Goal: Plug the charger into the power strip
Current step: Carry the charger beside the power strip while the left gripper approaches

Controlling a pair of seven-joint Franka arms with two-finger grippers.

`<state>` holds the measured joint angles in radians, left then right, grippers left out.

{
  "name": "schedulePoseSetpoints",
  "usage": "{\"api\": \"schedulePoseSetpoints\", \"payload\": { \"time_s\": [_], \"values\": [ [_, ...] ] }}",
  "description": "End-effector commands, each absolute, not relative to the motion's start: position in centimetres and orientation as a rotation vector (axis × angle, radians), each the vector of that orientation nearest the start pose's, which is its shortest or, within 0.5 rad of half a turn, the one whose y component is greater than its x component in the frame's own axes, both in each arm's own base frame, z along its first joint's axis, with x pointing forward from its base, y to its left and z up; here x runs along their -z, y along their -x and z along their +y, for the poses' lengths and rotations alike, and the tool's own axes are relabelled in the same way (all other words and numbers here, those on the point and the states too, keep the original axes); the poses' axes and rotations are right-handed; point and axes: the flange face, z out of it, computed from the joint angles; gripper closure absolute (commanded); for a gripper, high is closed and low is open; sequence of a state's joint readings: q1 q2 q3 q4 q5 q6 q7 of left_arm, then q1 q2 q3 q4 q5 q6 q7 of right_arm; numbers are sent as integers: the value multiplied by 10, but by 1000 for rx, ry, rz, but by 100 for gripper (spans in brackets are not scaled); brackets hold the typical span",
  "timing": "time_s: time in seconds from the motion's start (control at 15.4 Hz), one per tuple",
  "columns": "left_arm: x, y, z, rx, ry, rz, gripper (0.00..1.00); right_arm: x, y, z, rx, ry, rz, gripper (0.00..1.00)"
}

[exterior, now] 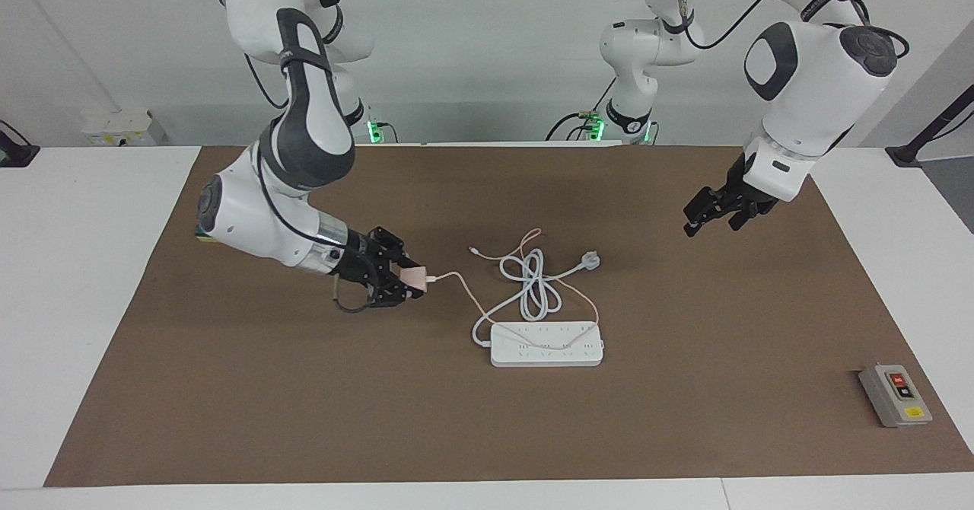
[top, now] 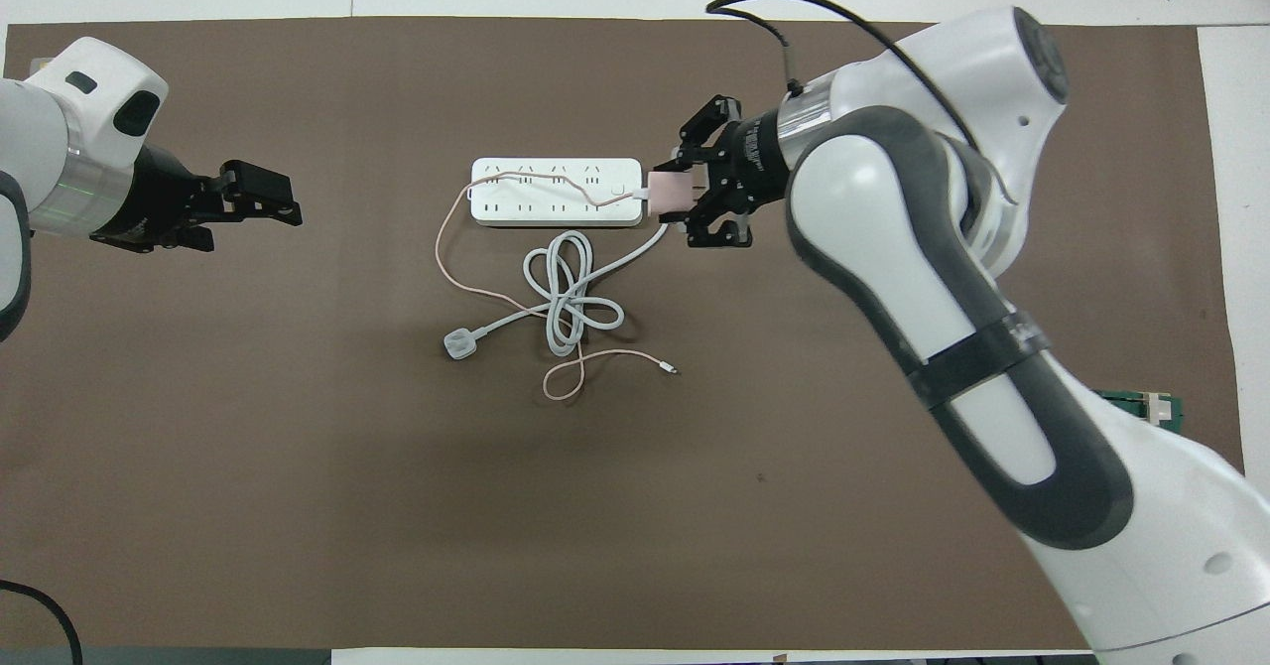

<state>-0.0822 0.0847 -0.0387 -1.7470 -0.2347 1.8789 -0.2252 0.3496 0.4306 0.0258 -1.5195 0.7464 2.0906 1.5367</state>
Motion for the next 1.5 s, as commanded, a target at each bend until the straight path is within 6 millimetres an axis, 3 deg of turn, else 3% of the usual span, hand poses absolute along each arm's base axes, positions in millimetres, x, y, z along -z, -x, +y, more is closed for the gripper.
{"api": "schedulePoseSetpoints", "payload": {
  "time_s": [0.0,0.26,0.39,0.59,0.78,0.91,1.04,1.17,1.37,1.43],
  "values": [
    [-497,-601,-85,81,3496,-391,0,-440,-629,329,-632,1841,1757,100],
    [-462,-611,-53,150,3712,40,0,-439,-614,361,-637,1832,1771,100],
    [-448,-614,-49,211,3805,204,0,-436,-608,371,-627,1816,1794,100],
    [-423,-618,-29,107,4062,4,0,-434,-601,383,-638,1817,1809,100],
    [-394,-616,-19,-46,4222,-56,0,-429,-596,388,-657,1844,1803,100],
    [-365,-607,-32,-139,4379,-90,0,-428,-593,394,-657,1850,1796,100],
    [-343,-590,-44,-130,4420,-26,0,-428,-593,394,-659,1850,1798,100],
    [-334,-576,-60,-171,4488,-165,0,-431,-592,395,-660,1849,1796,100],
    [-323,-559,-64,-263,4495,-254,0,-432,-590,398,-669,1855,1792,100],
    [-319,-551,-76,-302,4522,-328,0,-432,-589,399,-673,1861,1789,100]
  ]
}}
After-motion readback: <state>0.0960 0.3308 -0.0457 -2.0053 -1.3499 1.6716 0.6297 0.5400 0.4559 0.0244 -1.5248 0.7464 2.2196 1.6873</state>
